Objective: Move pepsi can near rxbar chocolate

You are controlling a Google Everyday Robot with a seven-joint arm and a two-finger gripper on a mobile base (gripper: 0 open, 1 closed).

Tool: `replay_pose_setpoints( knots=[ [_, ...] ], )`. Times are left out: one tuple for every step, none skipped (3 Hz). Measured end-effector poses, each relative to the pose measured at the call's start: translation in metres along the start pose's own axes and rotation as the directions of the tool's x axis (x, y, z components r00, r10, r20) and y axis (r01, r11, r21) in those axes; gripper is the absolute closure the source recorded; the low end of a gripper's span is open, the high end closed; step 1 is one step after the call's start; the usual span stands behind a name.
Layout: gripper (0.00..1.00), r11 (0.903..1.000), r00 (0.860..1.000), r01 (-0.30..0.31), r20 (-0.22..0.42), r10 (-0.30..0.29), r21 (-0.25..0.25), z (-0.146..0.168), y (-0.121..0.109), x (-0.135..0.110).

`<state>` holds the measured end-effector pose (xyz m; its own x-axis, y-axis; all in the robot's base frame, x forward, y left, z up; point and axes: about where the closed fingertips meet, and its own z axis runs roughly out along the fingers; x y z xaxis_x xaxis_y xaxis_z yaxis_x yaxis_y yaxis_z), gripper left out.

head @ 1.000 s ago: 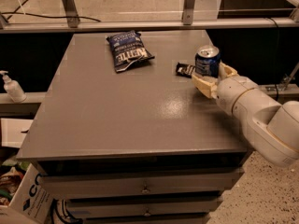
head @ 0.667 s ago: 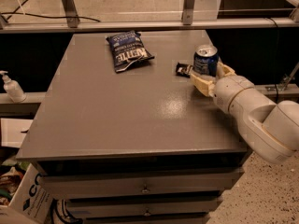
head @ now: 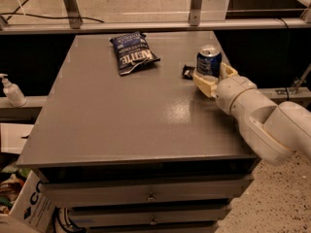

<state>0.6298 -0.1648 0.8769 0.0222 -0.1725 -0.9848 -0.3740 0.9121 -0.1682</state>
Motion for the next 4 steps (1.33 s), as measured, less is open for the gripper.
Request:
replay_pose_setpoints(
  knots=[
    [0.35,0.9999,1.000,0.001,0.001,-0.001,0.017,-0.002,-0.003,0.000],
    [0.13,0.9995,1.000,0.005,0.001,-0.005,0.031,-0.007,-0.006,-0.001],
    [0.00,0.9992,1.000,0.009,-0.003,-0.009,0.038,-0.012,-0.005,0.000],
    [0.00,0.9997,1.000,0.015,-0.014,-0.014,0.021,-0.015,0.003,0.006]
  ],
)
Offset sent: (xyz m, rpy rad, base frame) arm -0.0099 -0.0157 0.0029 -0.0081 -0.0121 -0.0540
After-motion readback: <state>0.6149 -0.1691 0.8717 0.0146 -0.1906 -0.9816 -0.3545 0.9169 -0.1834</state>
